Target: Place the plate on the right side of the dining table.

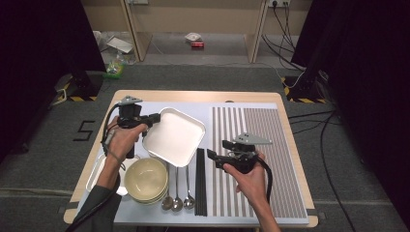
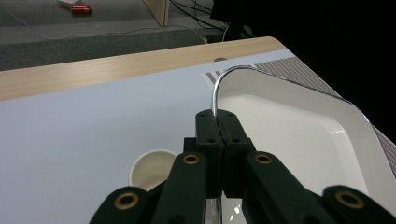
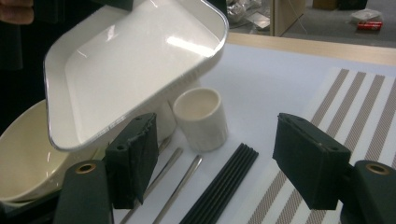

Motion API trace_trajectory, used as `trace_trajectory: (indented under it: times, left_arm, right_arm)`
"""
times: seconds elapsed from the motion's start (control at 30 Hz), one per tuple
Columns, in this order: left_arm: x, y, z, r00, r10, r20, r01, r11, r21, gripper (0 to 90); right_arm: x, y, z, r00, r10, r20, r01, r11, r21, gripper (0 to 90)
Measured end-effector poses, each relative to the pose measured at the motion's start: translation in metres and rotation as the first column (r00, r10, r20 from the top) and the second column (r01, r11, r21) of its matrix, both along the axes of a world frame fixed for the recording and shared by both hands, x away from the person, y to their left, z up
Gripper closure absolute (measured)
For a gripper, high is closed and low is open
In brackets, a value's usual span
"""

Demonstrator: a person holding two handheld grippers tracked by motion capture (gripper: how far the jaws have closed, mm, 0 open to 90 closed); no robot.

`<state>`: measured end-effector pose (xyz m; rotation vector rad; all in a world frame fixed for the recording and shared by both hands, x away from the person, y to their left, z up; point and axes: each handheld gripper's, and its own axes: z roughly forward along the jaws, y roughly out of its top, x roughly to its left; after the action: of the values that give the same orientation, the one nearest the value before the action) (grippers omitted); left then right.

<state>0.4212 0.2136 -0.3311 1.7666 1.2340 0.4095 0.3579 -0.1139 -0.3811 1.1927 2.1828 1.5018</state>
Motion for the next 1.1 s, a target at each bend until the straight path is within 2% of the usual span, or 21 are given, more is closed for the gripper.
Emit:
trace_trajectory:
  times: [0.1,0.27,0.33,0.43,0.47,0.53,0.57,0.7,0.77,0.83,0.93,0.97,1.07,1.1]
  left_arm:
    - [0.001,-0.002,0.0,1.0,-0.007,-0.003,0.007,1.0,-0.005,88.3]
    - [0.001,-0.003,-0.001,0.9999,-0.011,-0.005,0.011,0.9999,-0.013,88.3]
    - [0.0,-0.004,-0.001,1.0,-0.01,-0.002,0.01,0.9998,-0.019,88.3]
    - [0.0,-0.004,0.0,0.9999,-0.016,-0.002,0.016,0.9994,-0.03,88.3]
    - [0.0,-0.004,0.0,0.9999,-0.017,-0.001,0.017,0.9991,-0.04,88.2]
    - [0.0,-0.004,-0.001,0.9999,-0.016,-0.001,0.016,0.999,-0.042,88.2]
    - [0.0,-0.004,-0.001,0.9998,-0.019,-0.001,0.019,0.999,-0.039,88.2]
    - [0.0,-0.004,-0.002,0.9997,-0.024,0.0,0.024,0.9987,-0.045,88.2]
    - [0.0,-0.005,-0.002,0.9997,-0.024,0.0,0.024,0.9982,-0.055,88.2]
    - [0.0,-0.004,-0.003,0.9997,-0.024,-0.007,0.023,0.9976,-0.066,88.2]
    - [0.0,-0.004,-0.002,0.9996,-0.027,-0.006,0.026,0.9971,-0.072,88.2]
    - [0.0,-0.004,-0.002,0.9996,-0.028,-0.006,0.027,0.9969,-0.074,88.2]
    - [0.0,-0.004,-0.002,0.9995,-0.032,-0.002,0.032,0.9968,-0.073,88.1]
    - [-0.001,-0.005,-0.002,0.9994,-0.034,0.0,0.034,0.9967,-0.074,88.1]
  right_arm:
    - [0.006,0.006,0.004,1.0,0.007,0.004,-0.007,1.0,0.008,31.5]
    - [0.016,0.018,0.007,0.9994,0.018,-0.029,-0.016,0.998,0.056,32.3]
    - [0.019,0.024,0.007,0.999,0.017,-0.041,-0.014,0.998,0.06,33.5]
    - [0.023,0.028,0.005,0.9976,0.015,-0.068,-0.01,0.997,0.074,37.8]
    - [0.026,0.03,0.003,0.9956,0.015,-0.092,-0.007,0.996,0.094,42.1]
    - [0.027,0.03,0.002,0.9951,0.016,-0.097,-0.005,0.994,0.108,44.4]
    - [0.03,0.031,0.0,0.994,0.017,-0.108,-0.002,0.99,0.138,48.3]
    - [0.031,0.033,-0.002,0.9915,0.022,-0.128,-0.002,0.988,0.156,52.0]
    - [0.031,0.035,-0.002,0.9922,0.018,-0.123,0.001,0.988,0.156,54.1]
    - [0.032,0.033,-0.003,0.9918,0.004,-0.128,0.02,0.981,0.193,59.5]
    - [0.033,0.032,-0.002,0.991,-0.012,-0.133,0.04,0.976,0.212,62.8]
    - [0.034,0.031,-0.002,0.9931,-0.018,-0.116,0.043,0.976,0.215,64.2]
    - [0.036,0.028,0.0,0.9916,-0.05,-0.119,0.079,0.965,0.251,69.7]
    - [0.037,0.027,0.0,0.9925,-0.056,-0.108,0.083,0.962,0.261,71.2]
